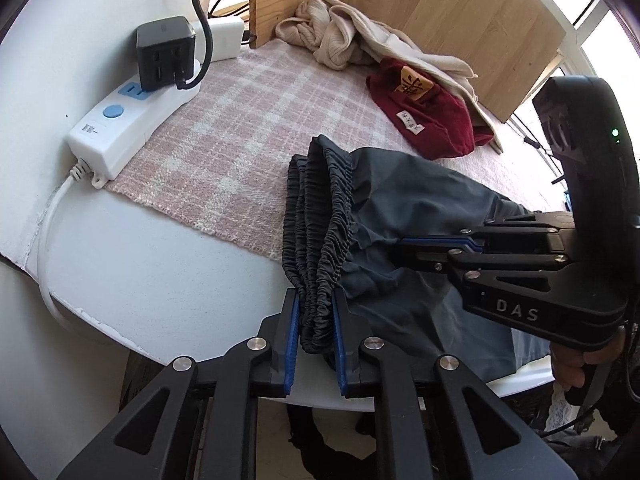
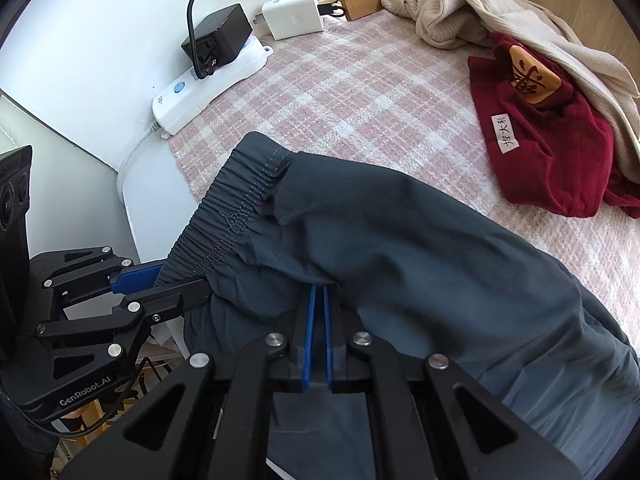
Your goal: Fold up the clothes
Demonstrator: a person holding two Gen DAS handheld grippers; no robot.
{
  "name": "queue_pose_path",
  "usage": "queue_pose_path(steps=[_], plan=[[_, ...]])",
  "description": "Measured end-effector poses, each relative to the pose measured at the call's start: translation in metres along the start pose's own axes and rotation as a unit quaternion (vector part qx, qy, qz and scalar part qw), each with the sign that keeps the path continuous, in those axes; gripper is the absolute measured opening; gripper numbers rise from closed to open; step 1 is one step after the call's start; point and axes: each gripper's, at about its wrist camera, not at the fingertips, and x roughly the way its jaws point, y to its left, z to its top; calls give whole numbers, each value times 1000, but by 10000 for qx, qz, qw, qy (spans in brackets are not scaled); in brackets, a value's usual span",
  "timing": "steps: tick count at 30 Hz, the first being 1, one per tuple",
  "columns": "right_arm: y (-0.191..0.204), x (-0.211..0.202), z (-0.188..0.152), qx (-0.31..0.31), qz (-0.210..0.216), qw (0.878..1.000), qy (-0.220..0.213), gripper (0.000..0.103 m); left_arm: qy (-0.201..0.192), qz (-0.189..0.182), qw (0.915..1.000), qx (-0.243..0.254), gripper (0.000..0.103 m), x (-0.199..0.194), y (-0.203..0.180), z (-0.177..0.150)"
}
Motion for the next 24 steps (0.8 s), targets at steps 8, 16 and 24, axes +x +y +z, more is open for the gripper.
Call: queue_pose_path(steps=[8, 16, 24], plan=[[-14, -6, 0, 295, 329, 9990, -92, 3, -373, -337, 9987, 66, 13, -30, -25, 2], [-41, -72, -27, 804, 730, 9924, -584, 3, -654, -731, 9945, 358, 13, -56, -54, 10], [-148, -131, -117, 2111, 357, 9729, -872, 3, -926, -1317, 9857, 491, 13, -80, -86, 31]])
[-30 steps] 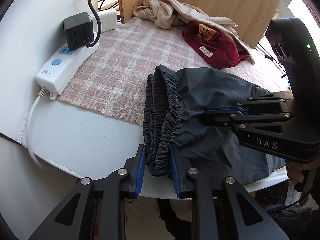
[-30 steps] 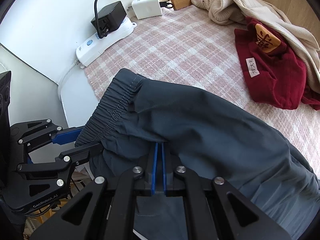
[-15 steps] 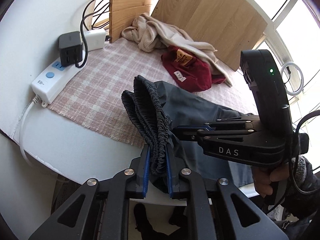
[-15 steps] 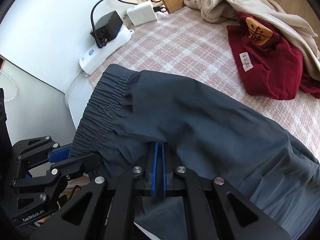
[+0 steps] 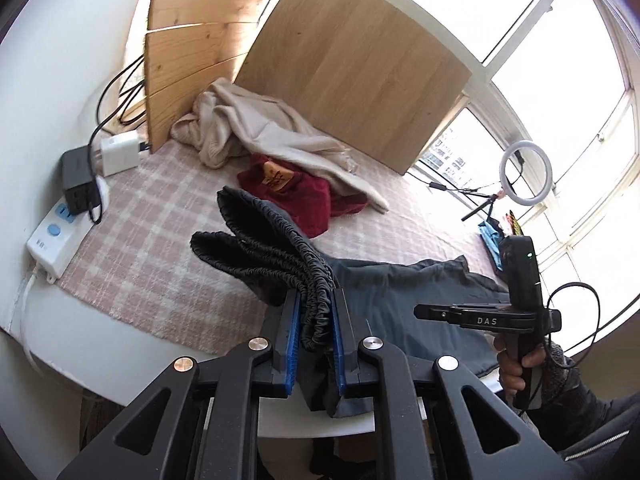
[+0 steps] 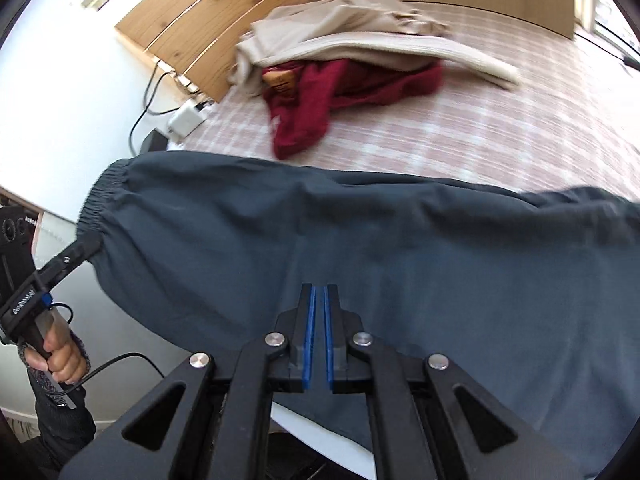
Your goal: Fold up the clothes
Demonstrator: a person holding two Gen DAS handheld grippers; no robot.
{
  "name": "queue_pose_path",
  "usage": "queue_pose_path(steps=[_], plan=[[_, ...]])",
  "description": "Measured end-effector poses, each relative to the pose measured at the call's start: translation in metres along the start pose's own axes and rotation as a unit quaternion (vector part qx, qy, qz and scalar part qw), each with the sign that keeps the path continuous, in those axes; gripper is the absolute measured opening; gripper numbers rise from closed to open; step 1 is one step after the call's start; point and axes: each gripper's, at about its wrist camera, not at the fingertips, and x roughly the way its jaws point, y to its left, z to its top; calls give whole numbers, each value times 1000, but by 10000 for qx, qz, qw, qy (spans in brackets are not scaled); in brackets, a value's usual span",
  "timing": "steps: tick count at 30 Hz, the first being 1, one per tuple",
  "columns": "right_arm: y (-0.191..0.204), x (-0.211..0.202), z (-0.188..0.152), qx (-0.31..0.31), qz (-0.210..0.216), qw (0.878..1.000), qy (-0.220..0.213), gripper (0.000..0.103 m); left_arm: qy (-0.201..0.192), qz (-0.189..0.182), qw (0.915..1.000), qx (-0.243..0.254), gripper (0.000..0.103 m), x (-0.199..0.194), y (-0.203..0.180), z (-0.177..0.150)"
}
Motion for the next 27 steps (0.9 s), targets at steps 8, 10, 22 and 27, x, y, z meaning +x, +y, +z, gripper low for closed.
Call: queue_pose_path(steps=[8, 10, 22, 27], plan=[[-125, -68, -34, 1074, -231, 9924, -553, 3, 259, -711, 9909, 1114, 13, 46, -142, 10], [-151, -88, -45, 1213, -258, 9897, -719, 3, 409, -928, 9862, 1305, 13, 70, -183, 5], [-339, -225, -157, 2193, -811, 9627, -1361, 3, 1570, -1997, 9431, 2148, 13, 260, -429, -84], [-406, -253, -199, 2499, -972, 9538, -1352, 3, 2066, -2141, 9302, 2151, 13, 309, -482, -124]])
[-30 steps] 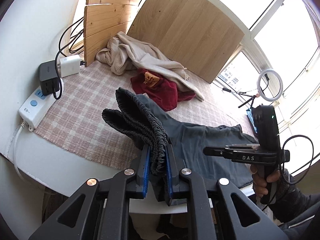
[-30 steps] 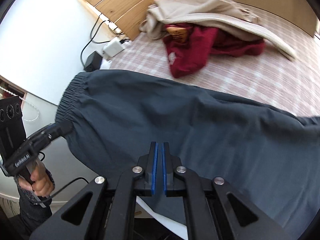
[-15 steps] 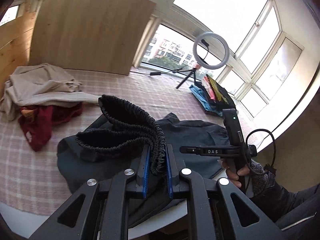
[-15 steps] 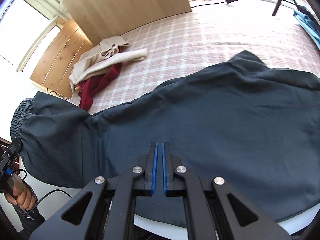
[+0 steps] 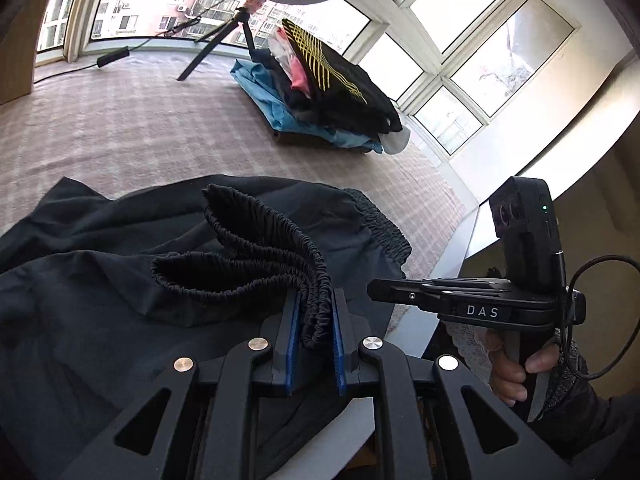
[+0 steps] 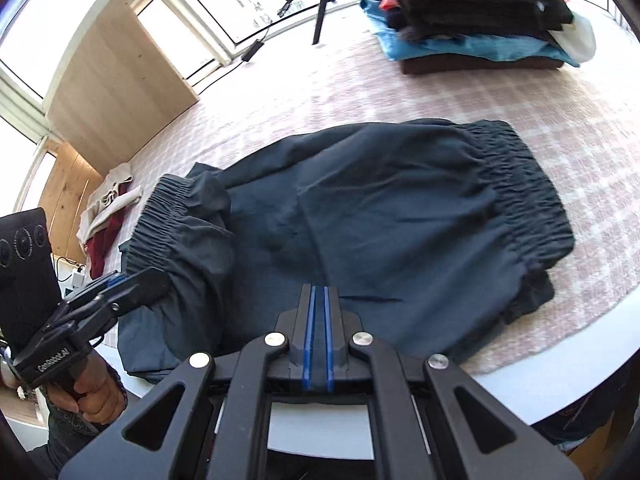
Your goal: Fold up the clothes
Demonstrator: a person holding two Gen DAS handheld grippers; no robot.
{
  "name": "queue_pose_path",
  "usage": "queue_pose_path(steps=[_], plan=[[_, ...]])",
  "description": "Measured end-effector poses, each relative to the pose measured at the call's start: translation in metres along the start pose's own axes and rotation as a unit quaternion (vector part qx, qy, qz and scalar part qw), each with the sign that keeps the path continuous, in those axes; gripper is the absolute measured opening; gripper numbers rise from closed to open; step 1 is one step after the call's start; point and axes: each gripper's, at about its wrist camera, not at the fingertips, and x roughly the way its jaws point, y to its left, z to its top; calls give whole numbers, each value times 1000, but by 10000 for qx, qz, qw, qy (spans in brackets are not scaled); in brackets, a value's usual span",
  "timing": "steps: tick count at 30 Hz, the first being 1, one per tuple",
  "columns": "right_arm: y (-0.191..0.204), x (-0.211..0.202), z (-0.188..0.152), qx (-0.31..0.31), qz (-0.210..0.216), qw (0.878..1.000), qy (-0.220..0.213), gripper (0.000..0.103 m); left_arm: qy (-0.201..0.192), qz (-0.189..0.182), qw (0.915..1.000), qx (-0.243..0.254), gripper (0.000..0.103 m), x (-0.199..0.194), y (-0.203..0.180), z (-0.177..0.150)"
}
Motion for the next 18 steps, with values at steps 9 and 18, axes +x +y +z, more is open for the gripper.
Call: queue_pose_path(steps=[9, 18], plan=[[-58, -5, 10, 110, 8, 9999, 44, 3, 383, 154, 9984, 375, 15, 65, -39, 18], [-61, -19, 29, -100, 127, 9998, -154, 4, 663, 190, 9973, 266, 29, 49, -50, 8]])
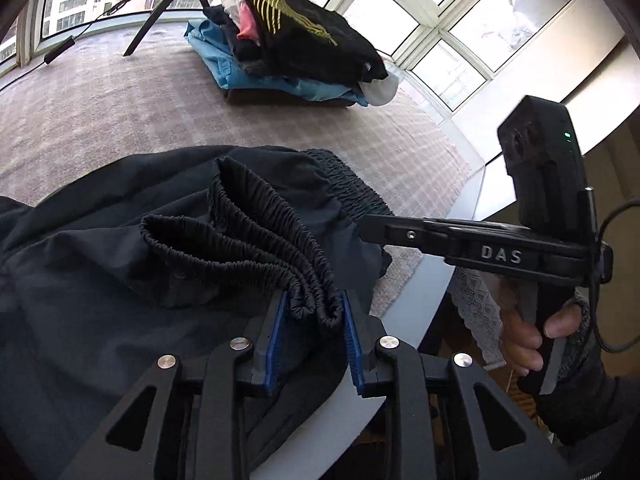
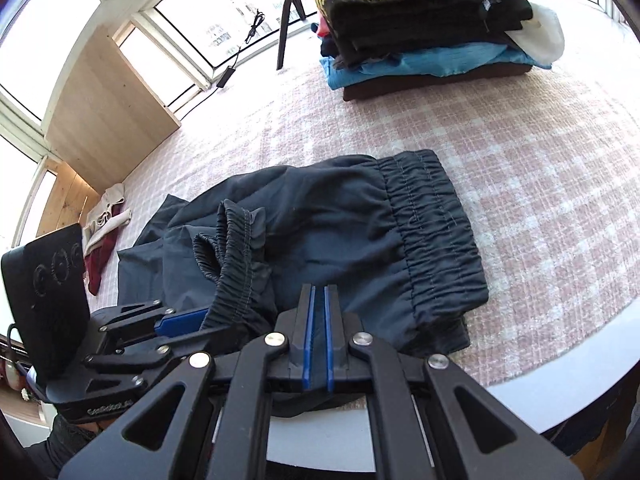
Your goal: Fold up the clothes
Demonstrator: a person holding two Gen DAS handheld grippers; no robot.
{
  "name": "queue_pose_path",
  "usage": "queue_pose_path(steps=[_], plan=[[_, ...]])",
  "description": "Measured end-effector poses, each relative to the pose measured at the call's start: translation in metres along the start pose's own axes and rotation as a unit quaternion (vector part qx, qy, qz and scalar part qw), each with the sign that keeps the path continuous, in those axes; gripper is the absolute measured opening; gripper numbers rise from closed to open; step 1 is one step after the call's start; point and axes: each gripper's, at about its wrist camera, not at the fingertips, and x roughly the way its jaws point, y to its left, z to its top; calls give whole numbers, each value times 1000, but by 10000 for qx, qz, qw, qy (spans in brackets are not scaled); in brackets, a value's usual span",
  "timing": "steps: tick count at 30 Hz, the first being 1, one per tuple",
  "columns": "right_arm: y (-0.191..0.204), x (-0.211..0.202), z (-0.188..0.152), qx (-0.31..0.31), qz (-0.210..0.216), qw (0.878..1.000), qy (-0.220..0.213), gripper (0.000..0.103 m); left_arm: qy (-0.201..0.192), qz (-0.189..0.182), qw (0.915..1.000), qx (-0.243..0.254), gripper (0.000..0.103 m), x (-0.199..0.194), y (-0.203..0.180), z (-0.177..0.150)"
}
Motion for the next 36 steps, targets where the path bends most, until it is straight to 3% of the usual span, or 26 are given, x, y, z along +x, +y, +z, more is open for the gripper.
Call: queue_pose_path(steps=[5, 7, 9, 11, 13, 15, 16, 18, 20, 25, 26, 29, 31, 36], plan=[[62, 4, 11, -1119, 333, 9932, -35, 9, -422, 171, 9989, 66, 39, -34, 1, -7], [87, 19, 16, -1482, 176, 9886, 197, 12, -254, 438, 9986, -138, 36, -26, 10, -6], [95, 41, 20, -1671, 456, 9831, 601, 12, -268, 346, 9982, -408, 36, -34, 23, -15], [89, 65, 24, -1657, 247, 9819, 878, 12, -278, 704, 9960, -469, 36, -48, 39, -32], [79, 73, 25, -1795, -286, 9803, 775, 12, -282, 1173, 9911, -555, 36, -67, 58, -53], [65, 67, 27, -1615, -220, 9845, 646, 14, -290, 1420, 9855, -883, 36, -84, 86, -75], [61, 65, 29, -1519, -145, 9866, 580, 17, -300, 1530, 9818, -1081, 36, -93, 100, -87], [58, 64, 33, -1476, -131, 9879, 449, 40, -251, 1722, 9732, -1501, 36, -106, 130, -108], [62, 71, 40, -1650, -267, 9852, 382, 43, -240, 1896, 9657, -1758, 36, -116, 151, -125], [74, 94, 49, -1973, -423, 9778, 565, 40, -202, 2171, 9534, -2085, 36, -123, 178, -149], [75, 97, 48, -2008, -418, 9767, 625, 25, -230, 2155, 9539, -2075, 36, -124, 179, -151], [75, 98, 45, -1970, -284, 9770, 761, 23, -254, 2175, 9542, -2038, 36, -125, 178, -152], [72, 86, 45, -1833, -173, 9808, 641, 4, -266, 2217, 9541, -1995, 36, -125, 177, -151], [56, 41, 49, -1376, -18, 9902, 257, 5, -379, 2235, 9542, -1951, 36, -130, 173, -145]])
